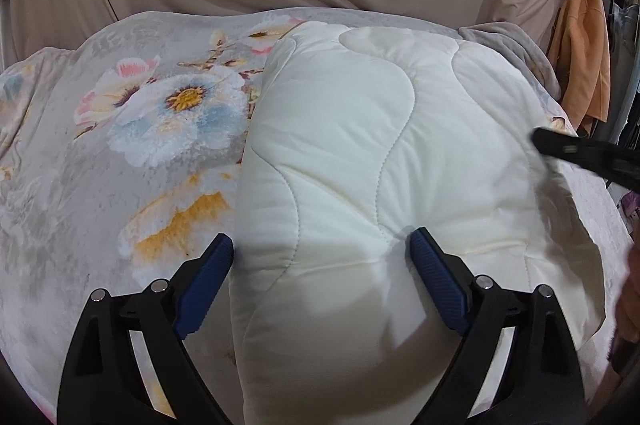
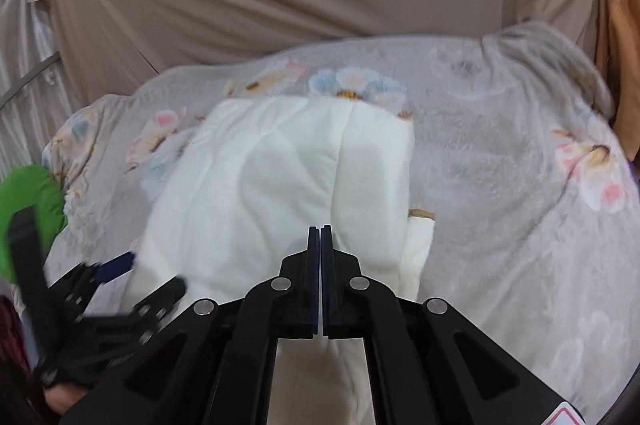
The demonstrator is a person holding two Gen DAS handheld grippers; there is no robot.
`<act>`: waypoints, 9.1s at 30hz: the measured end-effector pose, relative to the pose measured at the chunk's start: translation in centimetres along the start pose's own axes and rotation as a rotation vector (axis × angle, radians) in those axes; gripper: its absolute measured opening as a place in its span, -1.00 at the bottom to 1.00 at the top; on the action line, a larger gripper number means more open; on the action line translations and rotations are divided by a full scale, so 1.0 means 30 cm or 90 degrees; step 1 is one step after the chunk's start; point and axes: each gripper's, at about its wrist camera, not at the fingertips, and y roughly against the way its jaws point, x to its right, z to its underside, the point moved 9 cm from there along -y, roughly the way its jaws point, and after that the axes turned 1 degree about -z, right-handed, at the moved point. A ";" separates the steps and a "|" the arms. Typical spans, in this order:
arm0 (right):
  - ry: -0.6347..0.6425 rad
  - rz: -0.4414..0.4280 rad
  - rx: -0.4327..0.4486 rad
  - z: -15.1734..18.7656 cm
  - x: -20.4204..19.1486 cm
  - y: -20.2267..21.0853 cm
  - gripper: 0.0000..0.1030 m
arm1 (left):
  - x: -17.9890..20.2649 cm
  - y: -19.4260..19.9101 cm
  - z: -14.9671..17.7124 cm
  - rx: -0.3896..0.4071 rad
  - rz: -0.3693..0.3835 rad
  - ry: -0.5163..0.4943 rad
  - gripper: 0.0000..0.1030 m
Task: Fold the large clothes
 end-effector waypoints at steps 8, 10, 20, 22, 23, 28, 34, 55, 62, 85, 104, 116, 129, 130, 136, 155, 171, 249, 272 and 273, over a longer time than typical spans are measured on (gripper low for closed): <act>0.003 0.013 -0.058 0.043 0.022 -0.191 -1.00 | 0.003 -0.036 -0.008 -0.002 0.004 -0.003 0.78; -0.009 0.006 -0.052 0.035 0.025 -0.167 -1.00 | -0.001 -0.047 -0.006 -0.011 0.006 0.002 0.79; 0.022 -0.006 -0.011 0.235 0.011 0.205 -0.93 | -0.006 0.028 0.003 -0.007 0.029 0.006 0.76; 0.024 0.017 -0.038 0.297 0.028 0.154 -0.93 | 0.008 0.019 0.009 -0.011 0.033 0.003 0.77; 0.020 0.017 -0.057 0.327 0.039 0.098 -0.92 | 0.015 0.012 0.012 -0.011 0.034 0.003 0.80; -0.006 0.001 -0.043 0.317 0.038 0.087 -0.93 | 0.006 0.023 0.009 -0.021 0.053 0.008 0.79; -0.068 -0.047 0.023 0.252 0.078 0.225 0.18 | -0.156 0.100 -0.037 -0.020 0.152 0.136 0.84; -0.175 -0.152 -0.102 0.291 0.086 -0.029 0.69 | -0.021 -0.069 0.022 -0.104 0.110 0.068 0.91; -0.167 -0.154 -0.098 0.278 0.072 -0.063 0.71 | -0.016 -0.084 0.021 -0.097 0.092 0.061 0.91; -0.061 -0.121 0.142 0.051 -0.095 0.354 -0.46 | 0.119 0.325 -0.267 0.111 0.194 -0.076 0.18; 0.140 -0.141 0.575 -0.262 -0.439 1.088 -0.46 | 0.038 1.130 -0.604 0.591 0.237 -0.149 0.21; 0.172 -0.212 0.492 -0.582 -0.718 0.689 -0.42 | -0.412 0.893 -0.772 0.599 0.159 -0.057 0.30; 0.017 -0.199 0.072 -0.369 -0.608 -0.603 -0.29 | -0.806 -0.292 -0.516 0.206 0.060 0.039 0.09; 0.034 -0.193 0.082 -0.349 -0.611 -0.623 -0.19 | -0.813 -0.325 -0.493 0.196 0.051 0.041 0.15; 0.036 -0.188 0.066 -0.323 -0.600 -0.601 0.08 | -0.849 -0.295 -0.453 0.166 0.051 0.053 0.45; 0.147 -0.009 0.065 -0.289 -0.615 -0.598 -0.90 | -0.823 -0.238 -0.325 0.069 0.015 0.125 0.80; 0.135 -0.020 0.069 -0.212 -0.653 -0.400 -0.63 | -0.797 -0.128 -0.272 0.085 -0.103 0.085 0.77; 0.098 0.096 0.070 0.232 -0.562 -0.318 0.03 | -0.617 -0.081 0.086 0.079 -0.204 0.039 0.74; 0.099 0.096 0.070 0.231 -0.558 -0.318 0.03 | -0.617 -0.082 0.086 0.078 -0.203 0.038 0.74; 0.100 0.096 0.070 0.231 -0.558 -0.318 0.03 | -0.617 -0.081 0.086 0.078 -0.204 0.038 0.74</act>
